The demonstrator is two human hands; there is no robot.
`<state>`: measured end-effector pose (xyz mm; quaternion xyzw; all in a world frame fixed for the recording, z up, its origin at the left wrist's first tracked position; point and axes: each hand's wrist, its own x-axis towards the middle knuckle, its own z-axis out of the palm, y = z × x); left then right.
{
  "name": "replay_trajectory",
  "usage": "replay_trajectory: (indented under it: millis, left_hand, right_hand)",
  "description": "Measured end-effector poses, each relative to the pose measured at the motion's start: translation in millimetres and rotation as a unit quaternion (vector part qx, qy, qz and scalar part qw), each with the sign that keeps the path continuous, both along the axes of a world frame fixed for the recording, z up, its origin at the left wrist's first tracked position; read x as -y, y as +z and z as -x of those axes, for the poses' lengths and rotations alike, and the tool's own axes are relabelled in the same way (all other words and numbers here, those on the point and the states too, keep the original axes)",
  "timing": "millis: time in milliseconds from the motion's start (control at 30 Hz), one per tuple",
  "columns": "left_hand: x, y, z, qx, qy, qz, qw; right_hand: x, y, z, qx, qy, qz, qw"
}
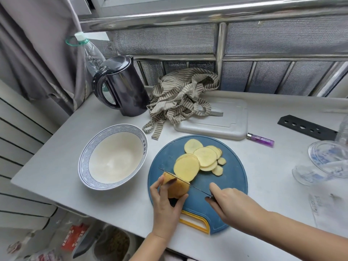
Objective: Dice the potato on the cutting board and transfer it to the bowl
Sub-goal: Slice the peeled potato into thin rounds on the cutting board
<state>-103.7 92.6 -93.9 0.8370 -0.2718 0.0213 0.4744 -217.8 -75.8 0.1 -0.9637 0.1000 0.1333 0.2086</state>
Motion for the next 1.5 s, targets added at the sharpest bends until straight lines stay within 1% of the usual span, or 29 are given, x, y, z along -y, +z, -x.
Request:
replay_trajectory:
  millis: [167,433,567,733,833,933,1267,1500]
  left_hand:
    - [0.3,6.4,-1.7,0.015,-0.015,-0.005,1.000]
    - [0.4,5.3,1.1,0.030,-0.008,-0.008,0.999]
    - [0.6,3.4,2.2,0.053,-0.013,0.004,0.998]
    - [-1.7,-1.2,-0.4,0.074,-0.012,-0.019,0.997]
    - [-3.7,-4.5,-3.1,0.092,-0.012,-0.013,0.996]
    - [-5.7,-4.6,-6.0,0.092,-0.023,-0.022,0.995]
    - [-6.6,-1.9,-3.7,0.079,-0.019,-0.026,0.996]
    - [-8.5,-5.8,-4.1,0.086,-0.019,-0.018,0.996]
  right_hand:
    - [1.8,-0.8,1.1,0.005,0.001,-0.002,1.000]
    - [3.2,2.4,3.0,0.001,-0.001,0.003,1.000]
    - [3.9,2.2,5.0,-0.003,0.000,-0.001,1.000]
    - [6.2,-0.5,5.8,-0.011,-0.005,-0.015,1.000]
    - [5.2,-2.3,5.6,-0.023,-0.005,-0.022,0.999]
    - [2.5,-2.5,5.5,-0.036,-0.004,-0.023,0.999]
    - [-2.7,-4.7,2.1,-0.048,0.037,0.031,0.998]
    - [-7.6,-9.5,-18.9,-0.045,0.052,0.022,0.997]
